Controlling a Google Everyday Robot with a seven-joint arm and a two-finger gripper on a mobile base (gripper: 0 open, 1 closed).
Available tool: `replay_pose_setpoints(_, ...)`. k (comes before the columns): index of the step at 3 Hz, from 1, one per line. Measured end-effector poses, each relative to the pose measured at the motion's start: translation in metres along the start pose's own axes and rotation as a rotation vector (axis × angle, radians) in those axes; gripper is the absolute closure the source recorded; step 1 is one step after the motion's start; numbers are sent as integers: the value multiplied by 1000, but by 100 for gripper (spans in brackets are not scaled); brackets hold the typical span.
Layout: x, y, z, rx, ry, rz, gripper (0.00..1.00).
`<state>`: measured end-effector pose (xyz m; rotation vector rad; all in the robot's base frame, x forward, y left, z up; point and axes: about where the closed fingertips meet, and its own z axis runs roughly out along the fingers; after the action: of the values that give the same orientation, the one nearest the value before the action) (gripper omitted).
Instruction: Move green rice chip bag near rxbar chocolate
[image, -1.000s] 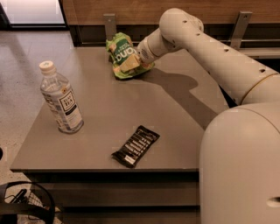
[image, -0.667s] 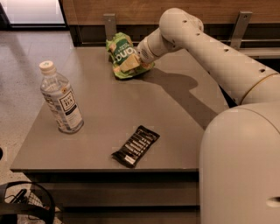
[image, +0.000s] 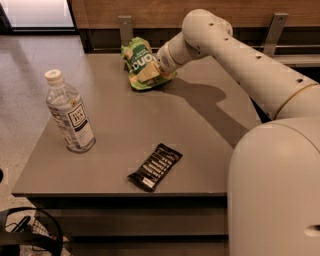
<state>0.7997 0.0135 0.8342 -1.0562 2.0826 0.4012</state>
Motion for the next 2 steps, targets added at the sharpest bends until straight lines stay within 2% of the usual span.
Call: replay_pose_setpoints(2,0,0,0,0,0,0,100)
